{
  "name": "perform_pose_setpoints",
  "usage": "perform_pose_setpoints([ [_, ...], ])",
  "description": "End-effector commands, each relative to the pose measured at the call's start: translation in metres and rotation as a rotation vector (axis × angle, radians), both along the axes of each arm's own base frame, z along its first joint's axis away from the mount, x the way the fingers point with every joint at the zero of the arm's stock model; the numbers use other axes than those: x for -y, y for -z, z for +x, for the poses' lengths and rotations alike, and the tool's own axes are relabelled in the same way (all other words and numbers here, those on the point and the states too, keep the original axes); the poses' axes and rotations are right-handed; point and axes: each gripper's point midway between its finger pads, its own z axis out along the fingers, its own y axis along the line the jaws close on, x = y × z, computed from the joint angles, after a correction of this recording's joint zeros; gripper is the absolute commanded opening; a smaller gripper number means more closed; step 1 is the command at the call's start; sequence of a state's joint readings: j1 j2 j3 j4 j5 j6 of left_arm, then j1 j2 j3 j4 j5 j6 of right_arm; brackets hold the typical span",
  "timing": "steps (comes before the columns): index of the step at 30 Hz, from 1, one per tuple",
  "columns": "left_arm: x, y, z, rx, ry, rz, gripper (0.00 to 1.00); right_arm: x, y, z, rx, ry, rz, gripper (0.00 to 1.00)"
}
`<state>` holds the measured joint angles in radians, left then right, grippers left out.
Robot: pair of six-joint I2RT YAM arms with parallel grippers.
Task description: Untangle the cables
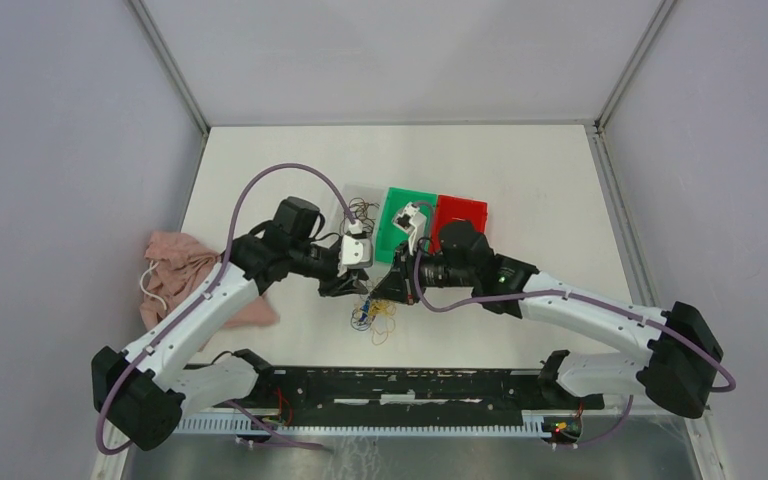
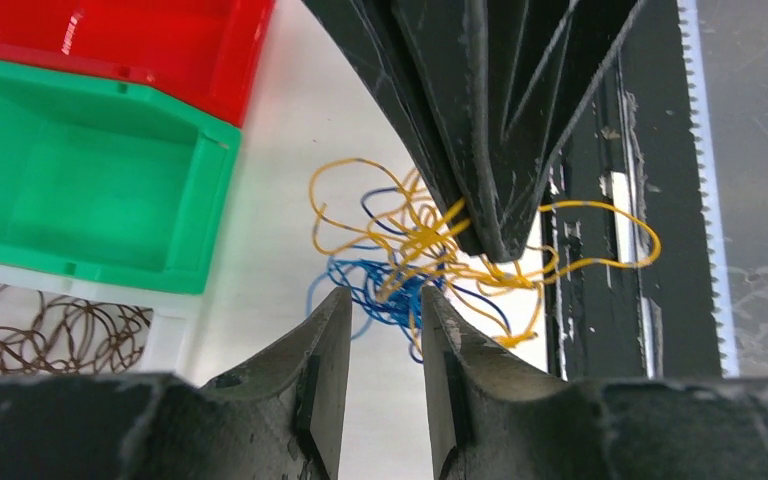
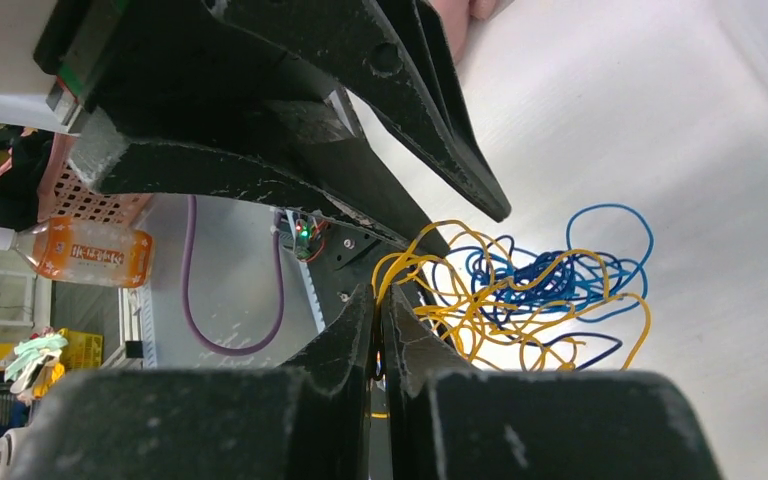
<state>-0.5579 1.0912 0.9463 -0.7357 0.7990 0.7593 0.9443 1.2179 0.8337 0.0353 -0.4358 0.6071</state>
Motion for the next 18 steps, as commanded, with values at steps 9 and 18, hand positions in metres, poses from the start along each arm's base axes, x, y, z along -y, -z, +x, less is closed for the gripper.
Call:
perform_pose_setpoints([
  [9,0.019,-0.023,0.015,0.049,-0.074,-0.156,0.33,-0.019,-0.033,0.006,0.023,-0.031,0.132,0.08],
  [18,0.007,-0.038,0.047,0.236,-0.282,-0.223,0.17,-0.012,-0.030,0.001,-0.001,-0.017,0.153,0.14],
])
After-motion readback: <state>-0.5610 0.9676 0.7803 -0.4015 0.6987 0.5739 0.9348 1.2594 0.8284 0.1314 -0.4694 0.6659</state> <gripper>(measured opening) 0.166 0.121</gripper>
